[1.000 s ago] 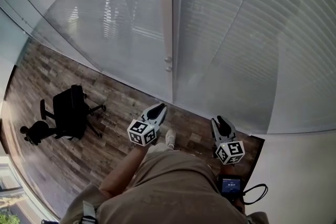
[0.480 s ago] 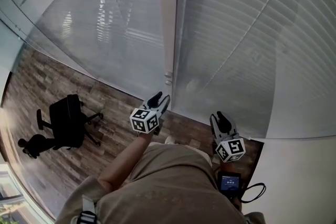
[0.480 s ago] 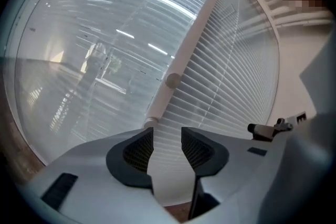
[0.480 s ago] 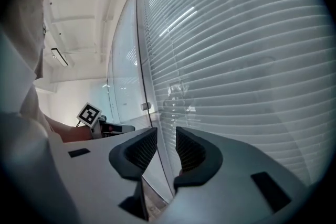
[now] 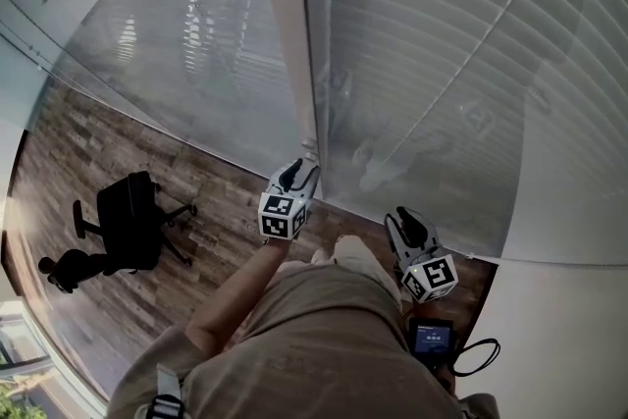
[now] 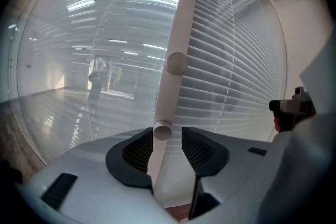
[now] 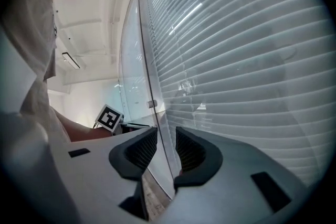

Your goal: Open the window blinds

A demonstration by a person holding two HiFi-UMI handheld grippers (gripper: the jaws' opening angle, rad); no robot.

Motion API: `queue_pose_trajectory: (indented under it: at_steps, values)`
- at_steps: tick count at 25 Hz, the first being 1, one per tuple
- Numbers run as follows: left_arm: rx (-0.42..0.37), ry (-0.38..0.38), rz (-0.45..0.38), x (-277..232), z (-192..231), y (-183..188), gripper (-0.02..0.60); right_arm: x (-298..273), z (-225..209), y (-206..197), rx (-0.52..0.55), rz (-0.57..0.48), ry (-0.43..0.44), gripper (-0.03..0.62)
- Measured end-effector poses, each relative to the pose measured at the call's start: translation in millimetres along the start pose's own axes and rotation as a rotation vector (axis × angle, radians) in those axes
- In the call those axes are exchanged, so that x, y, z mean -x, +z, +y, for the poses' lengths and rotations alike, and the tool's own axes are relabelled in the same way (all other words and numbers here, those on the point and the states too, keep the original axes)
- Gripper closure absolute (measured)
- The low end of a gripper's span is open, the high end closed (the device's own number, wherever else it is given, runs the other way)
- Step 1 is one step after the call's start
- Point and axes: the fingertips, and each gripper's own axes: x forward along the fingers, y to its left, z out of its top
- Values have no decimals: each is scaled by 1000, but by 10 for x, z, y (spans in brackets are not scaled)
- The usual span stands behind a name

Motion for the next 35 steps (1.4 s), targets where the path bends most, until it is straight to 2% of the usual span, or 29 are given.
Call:
queue_pose_trajectory:
  at_steps: [3,7,10,13,17,22,26,29,35]
  values:
    - [-2,31,15,-52,59,-81,417,-76,-9,-100,-8,17,59,477]
    - [-10,69,38,-53,-5,-71,417,-93,11,25,-34,7,148,477]
    - [0,102,31,-37,-2,-33,417,-116,10,86,-28,11,189,477]
    - [-8,127,13,-34,21,-23,417,-99,36,-39,-23,42,229,477]
    - [-4,144,16,-44,58,-78,417,-136,-14,-119,-19,69,251,477]
    - [19,161,34,-122,121,-114,417,-234,-53,44,0,51,269,477]
    - [-8,183,47,-145,139,-54,417,-198,25,60,23,58,333,477]
    - [-29,202,38,-131,187,-138,417,-214,99,-117,24,77,375,477]
    - [-52,202,16,-249,239,-66,417,-329,16,-169,16,83,379,477]
